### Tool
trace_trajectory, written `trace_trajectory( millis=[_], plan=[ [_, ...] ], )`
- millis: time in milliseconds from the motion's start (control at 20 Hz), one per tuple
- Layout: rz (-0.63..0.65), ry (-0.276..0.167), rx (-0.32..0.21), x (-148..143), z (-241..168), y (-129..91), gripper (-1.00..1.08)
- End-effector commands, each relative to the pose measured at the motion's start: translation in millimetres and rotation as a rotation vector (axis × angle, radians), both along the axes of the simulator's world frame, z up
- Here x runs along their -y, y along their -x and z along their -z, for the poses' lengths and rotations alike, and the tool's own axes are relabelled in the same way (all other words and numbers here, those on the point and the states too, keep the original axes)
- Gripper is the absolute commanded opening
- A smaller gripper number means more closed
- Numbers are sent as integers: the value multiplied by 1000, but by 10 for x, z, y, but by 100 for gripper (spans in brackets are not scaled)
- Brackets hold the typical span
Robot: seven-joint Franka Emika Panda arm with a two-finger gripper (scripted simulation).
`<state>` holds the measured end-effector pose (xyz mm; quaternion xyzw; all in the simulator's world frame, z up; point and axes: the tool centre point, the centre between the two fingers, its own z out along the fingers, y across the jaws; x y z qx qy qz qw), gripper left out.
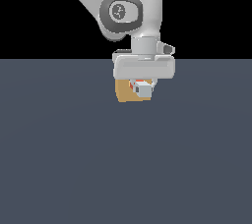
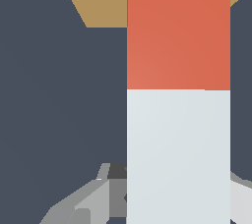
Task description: Insert the peg into the horizontal hole in a box.
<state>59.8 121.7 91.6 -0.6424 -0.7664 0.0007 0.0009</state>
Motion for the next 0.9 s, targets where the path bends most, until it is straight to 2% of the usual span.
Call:
trace_trajectory(
  millis=[0, 200, 600, 850],
  plan=[
    [0, 0, 1, -20, -8, 0, -100],
    [0, -1, 2, -169, -11, 31, -100],
    [0, -1, 4, -730, -22, 135, -100],
    [0, -1, 4, -850, -22, 148, -100]
  ],
)
